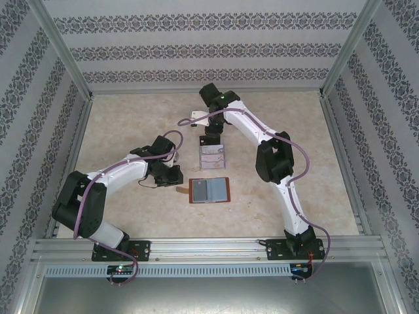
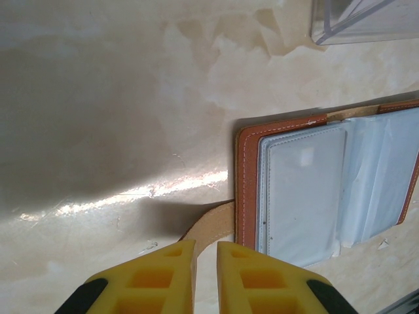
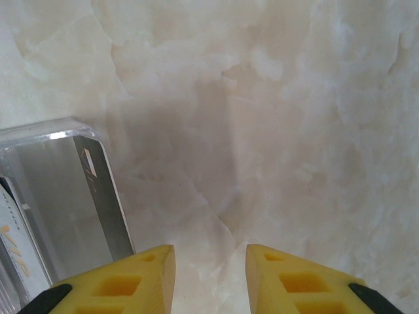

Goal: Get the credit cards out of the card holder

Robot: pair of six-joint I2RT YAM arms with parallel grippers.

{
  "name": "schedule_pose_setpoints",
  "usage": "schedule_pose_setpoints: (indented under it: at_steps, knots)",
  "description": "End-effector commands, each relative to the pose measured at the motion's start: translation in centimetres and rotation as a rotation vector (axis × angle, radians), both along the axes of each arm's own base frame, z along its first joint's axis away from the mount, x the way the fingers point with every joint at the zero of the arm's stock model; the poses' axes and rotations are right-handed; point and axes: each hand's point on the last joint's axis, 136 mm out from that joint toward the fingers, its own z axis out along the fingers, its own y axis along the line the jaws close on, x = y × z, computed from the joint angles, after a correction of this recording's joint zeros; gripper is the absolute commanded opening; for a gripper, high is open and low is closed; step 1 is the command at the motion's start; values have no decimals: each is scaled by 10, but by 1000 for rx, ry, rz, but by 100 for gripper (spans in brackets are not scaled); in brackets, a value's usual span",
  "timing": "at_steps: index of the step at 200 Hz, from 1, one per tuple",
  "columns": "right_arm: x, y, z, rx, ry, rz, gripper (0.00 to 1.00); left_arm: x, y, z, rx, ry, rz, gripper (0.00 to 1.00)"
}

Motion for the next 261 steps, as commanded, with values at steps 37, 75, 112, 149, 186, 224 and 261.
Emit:
schedule_pose_setpoints:
  at_steps: [37, 75, 112, 149, 186, 224, 261]
  knots:
    - [-11, 10, -21, 3, 52, 7, 34, -4, 7, 1, 3, 13, 25, 16]
    - [-12, 11, -15, 11, 47, 8, 34, -4, 7, 0, 3, 14, 24, 16]
    - [-15, 15, 8, 65, 24, -2, 33, -3, 4, -1, -12, 15, 23, 16]
    - [-20, 19, 33, 177, 3, -89, 33, 1, -3, -2, -47, 13, 21, 16]
    - [-31, 25, 52, 321, 23, -258, 33, 5, -15, -4, -104, 24, 10, 15]
    - [-64, 25, 52, 428, 80, -388, 35, 6, -25, -4, -152, 33, -11, 16]
    - [-98, 25, 54, 507, 132, -511, 28, 3, -32, -6, -178, 42, -32, 15]
